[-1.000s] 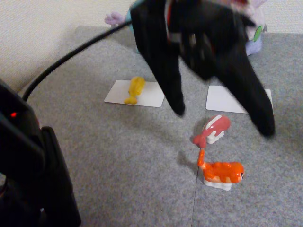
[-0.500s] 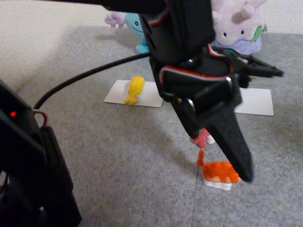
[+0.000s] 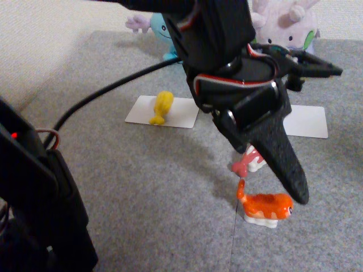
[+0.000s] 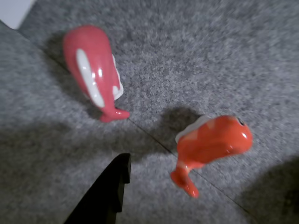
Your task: Wooper wants to eat egg sudhi, and Goomy wants to eat shrimp sushi
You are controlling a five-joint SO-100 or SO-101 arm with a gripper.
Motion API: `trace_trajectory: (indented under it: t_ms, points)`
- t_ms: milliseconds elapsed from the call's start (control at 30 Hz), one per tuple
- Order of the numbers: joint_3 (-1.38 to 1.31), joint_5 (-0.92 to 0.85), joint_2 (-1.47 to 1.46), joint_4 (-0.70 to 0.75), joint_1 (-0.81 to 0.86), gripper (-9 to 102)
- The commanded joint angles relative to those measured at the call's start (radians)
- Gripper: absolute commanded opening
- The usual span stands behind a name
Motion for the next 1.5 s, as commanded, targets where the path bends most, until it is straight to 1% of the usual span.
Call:
trace_trajectory:
  t_ms: [0,100,200,333,433,767,933,1067,1333,1467]
  points:
    - [-0.005,0.006,-0.051,-0.054,0.032,45]
    - [-0.005,0.003,-0.127,-0.117,0.051,45]
    - [-0.005,0.003,-0.167,-0.146,0.049,44]
    - [-0.005,0.003,-0.209,-0.166,0.041,37]
    - [-0.005,0.003,-0.265,-0.206,0.041,34]
    - [-0.003,0.002,-0.279,-0.199,0.038,34]
    - [-0.003,0.003,-0.281,-0.202,0.037,20]
    - [-0.003,0.003,-0.281,-0.209,0.035,14]
    - [-0.005,0.000,-0.279,-0.207,0.015,7]
    - [-0.020,-0.008,-0.244,-0.156,0.009,5]
